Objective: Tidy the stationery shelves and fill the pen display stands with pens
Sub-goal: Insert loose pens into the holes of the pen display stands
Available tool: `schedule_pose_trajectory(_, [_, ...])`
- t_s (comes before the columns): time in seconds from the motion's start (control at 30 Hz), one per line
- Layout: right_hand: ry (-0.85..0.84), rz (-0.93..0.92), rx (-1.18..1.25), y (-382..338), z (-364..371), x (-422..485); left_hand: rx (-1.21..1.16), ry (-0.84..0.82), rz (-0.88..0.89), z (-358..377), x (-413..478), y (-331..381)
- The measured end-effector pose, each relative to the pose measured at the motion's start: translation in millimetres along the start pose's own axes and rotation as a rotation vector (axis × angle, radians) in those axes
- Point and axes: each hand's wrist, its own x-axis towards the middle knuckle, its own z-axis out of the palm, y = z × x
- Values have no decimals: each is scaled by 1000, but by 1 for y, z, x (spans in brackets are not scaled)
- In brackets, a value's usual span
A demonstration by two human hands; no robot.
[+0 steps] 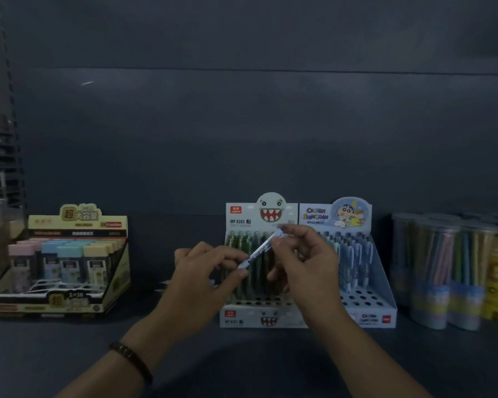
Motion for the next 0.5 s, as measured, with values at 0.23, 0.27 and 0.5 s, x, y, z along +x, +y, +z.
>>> schedule_pose_trajectory(0.23, [37, -141, -103, -31, -51, 8, -28, 20, 6, 37, 16, 65])
schedule_pose_trajectory(0.27, [31, -151, -127, -33, -62, 10, -16, 27, 8, 44, 19, 74])
schedule_pose_trajectory(0.5, [90, -206, -171, -41, -124, 33, 13, 3, 24, 88, 37, 123])
